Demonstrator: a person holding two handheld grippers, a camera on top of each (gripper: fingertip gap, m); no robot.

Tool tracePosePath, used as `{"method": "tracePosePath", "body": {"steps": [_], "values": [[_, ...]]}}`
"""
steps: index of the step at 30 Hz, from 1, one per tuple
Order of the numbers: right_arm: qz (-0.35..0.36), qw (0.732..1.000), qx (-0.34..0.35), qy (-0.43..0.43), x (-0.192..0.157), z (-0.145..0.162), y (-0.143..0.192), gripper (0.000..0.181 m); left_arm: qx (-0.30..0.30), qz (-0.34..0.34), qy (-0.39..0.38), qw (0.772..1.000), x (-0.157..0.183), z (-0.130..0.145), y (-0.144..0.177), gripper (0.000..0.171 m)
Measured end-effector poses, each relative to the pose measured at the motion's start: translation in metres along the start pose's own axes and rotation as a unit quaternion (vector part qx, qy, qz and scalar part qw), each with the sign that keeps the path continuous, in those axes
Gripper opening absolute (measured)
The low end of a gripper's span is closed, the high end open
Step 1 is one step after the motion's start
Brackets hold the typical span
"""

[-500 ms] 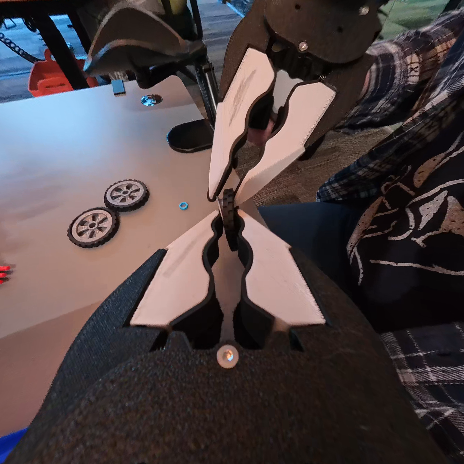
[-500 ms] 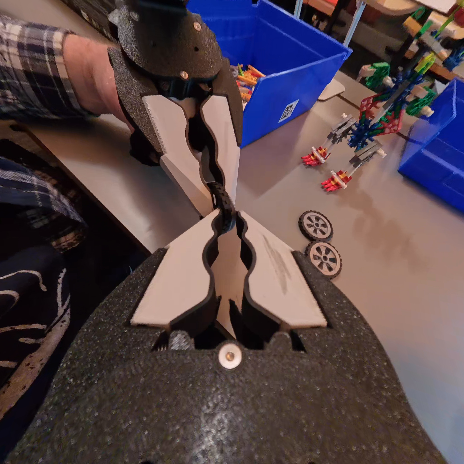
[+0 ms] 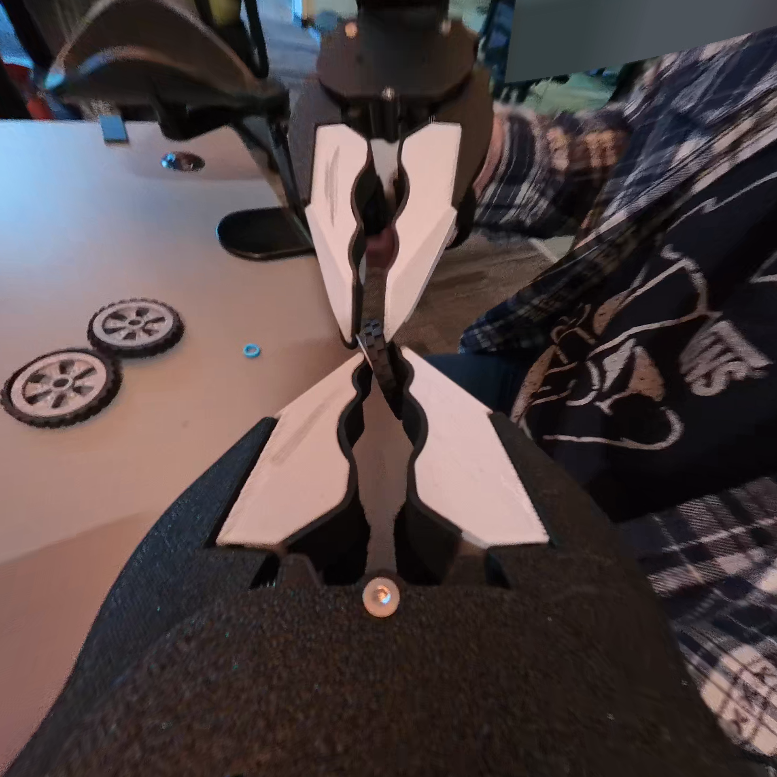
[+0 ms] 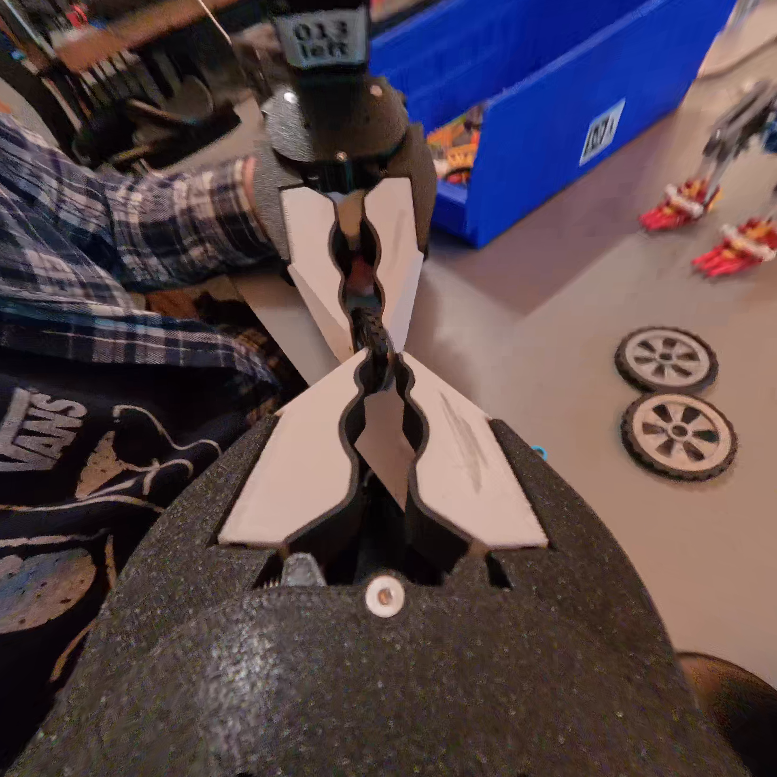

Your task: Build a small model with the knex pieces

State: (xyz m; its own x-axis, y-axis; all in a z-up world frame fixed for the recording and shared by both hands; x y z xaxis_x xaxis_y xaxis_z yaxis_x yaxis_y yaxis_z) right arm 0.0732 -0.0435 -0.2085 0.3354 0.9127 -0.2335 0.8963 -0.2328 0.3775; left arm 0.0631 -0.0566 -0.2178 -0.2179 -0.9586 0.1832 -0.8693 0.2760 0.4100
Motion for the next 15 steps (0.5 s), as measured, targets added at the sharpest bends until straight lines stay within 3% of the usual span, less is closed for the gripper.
{"method": "tracePosePath", "body": {"steps": [3,6,7,11,15], "values": [[0.036,0.997,-0.057,0.026,0.016,0.010,-0.003,0.009,-0.035,-0.050,0.007,0.998,-0.015,0.010,-0.006,0.013],[0.084,0.985,-0.091,0.124,0.024,0.009,-0.005,0.009,-0.025,-0.086,-0.015,0.996,-0.021,0.007,0.001,0.015],[0.103,0.977,-0.101,0.160,0.026,0.009,-0.006,0.009,-0.021,-0.089,-0.019,0.996,-0.021,0.004,0.003,0.019],[0.179,0.929,-0.128,0.297,0.031,0.008,-0.009,0.010,-0.055,-0.167,-0.105,0.979,-0.032,0.010,0.004,0.009],[0.239,0.885,-0.126,0.379,0.034,0.010,-0.010,0.011,-0.095,-0.244,-0.216,0.941,-0.038,0.013,0.006,0.008]]}}
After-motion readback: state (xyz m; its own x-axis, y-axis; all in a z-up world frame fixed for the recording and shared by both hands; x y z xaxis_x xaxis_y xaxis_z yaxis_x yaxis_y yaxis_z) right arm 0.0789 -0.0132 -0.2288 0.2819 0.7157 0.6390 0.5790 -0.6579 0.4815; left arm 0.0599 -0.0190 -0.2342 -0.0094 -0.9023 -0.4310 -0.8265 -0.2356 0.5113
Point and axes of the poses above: each gripper's, where its closed fingertips meet, y back along the fingers, z out of its underside, x = y × z across the jaws, the point moved 1 cm from there along y, back along the fingers, and after that the axes turned 2 degrees about -z, right-handed, at the moved point
